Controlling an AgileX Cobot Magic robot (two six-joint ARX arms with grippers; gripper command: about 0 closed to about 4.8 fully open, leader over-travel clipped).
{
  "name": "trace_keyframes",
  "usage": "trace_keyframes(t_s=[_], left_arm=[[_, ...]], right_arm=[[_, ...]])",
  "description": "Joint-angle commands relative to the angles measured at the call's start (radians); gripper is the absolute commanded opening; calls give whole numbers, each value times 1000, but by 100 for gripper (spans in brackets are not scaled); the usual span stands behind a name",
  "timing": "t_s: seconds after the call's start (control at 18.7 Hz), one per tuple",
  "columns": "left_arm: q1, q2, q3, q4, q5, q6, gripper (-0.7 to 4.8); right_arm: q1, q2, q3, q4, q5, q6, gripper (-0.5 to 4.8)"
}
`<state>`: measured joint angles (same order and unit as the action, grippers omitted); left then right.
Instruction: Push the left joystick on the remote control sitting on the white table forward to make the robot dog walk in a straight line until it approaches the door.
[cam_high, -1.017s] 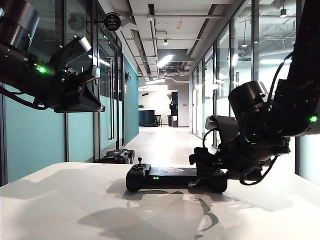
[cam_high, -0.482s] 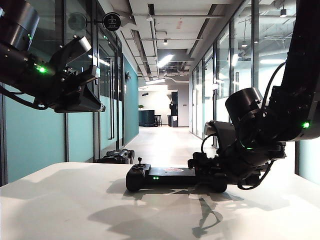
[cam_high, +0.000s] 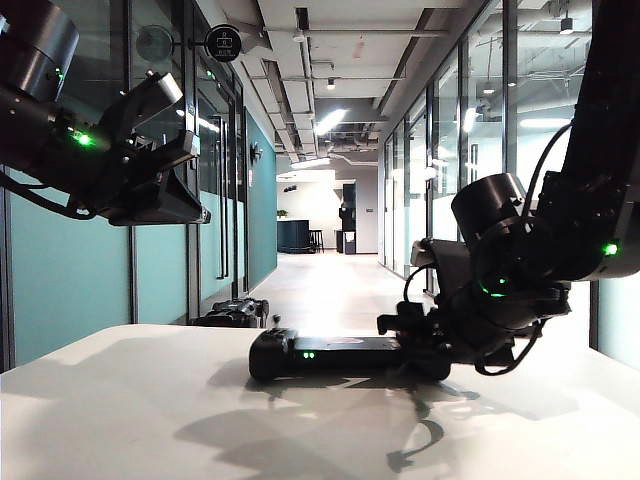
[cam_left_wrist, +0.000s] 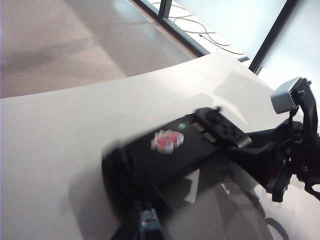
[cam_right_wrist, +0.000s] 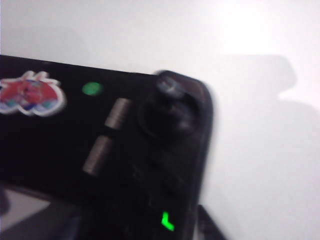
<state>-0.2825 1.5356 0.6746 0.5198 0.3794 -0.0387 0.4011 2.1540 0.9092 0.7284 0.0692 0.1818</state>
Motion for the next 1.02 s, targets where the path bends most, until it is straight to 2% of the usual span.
trace_keyframes(t_s=[0.05,0.21,0.64,0.86,1.02], left_arm=[[-1,-2,7,12,7,1,-6],[-1,-2,7,12,7,1,-6],[-1,84,16,14,11,5,-6],[-1,185,102,13,92,5,-6],[-1,270,171,12,99,5,-6]], right_arm=[[4,-5,3,15,-19,2,198],[5,-5,3,16,-5,3,197],[50,-5,3,26,158,31,197],[59,-5,3,36,216,36,197],[59,-5,3,38,229,50,197]])
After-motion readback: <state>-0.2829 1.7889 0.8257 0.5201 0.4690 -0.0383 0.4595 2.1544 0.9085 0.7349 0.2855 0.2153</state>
